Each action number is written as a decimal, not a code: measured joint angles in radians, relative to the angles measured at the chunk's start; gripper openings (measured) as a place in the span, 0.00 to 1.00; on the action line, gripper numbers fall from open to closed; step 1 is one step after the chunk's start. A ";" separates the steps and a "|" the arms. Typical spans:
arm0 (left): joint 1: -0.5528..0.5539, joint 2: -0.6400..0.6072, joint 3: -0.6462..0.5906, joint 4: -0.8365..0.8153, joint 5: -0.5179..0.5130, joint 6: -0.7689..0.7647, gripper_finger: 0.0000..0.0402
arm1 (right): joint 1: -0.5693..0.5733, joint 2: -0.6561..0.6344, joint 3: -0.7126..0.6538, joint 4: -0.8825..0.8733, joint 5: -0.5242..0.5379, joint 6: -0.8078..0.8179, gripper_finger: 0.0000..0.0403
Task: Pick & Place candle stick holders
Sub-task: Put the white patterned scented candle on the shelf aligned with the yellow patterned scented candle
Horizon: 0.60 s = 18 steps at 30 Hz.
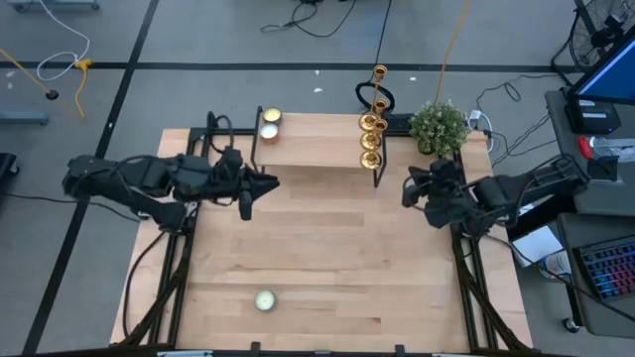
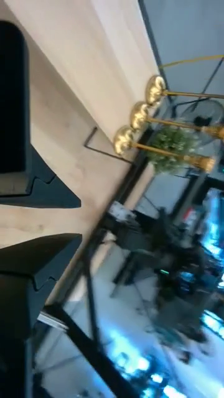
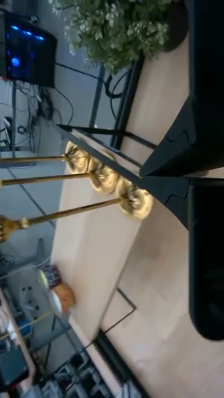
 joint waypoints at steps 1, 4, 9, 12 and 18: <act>0.023 0.000 0.000 -0.026 0.035 0.021 0.20 | -0.009 -0.004 0.000 0.020 -0.001 -0.012 0.00; 0.085 0.002 0.000 -0.096 0.160 0.086 0.20 | -0.031 -0.016 0.000 0.094 -0.036 -0.114 0.00; 0.155 0.001 0.000 -0.144 0.317 0.070 0.20 | -0.062 -0.033 0.000 0.240 -0.139 -0.301 0.00; 0.174 0.002 0.000 -0.150 0.321 0.031 0.20 | -0.078 -0.039 0.000 0.293 -0.175 -0.404 0.00; 0.193 0.002 0.000 -0.149 0.269 0.025 0.20 | -0.129 -0.054 -0.006 0.273 -0.220 -0.573 0.00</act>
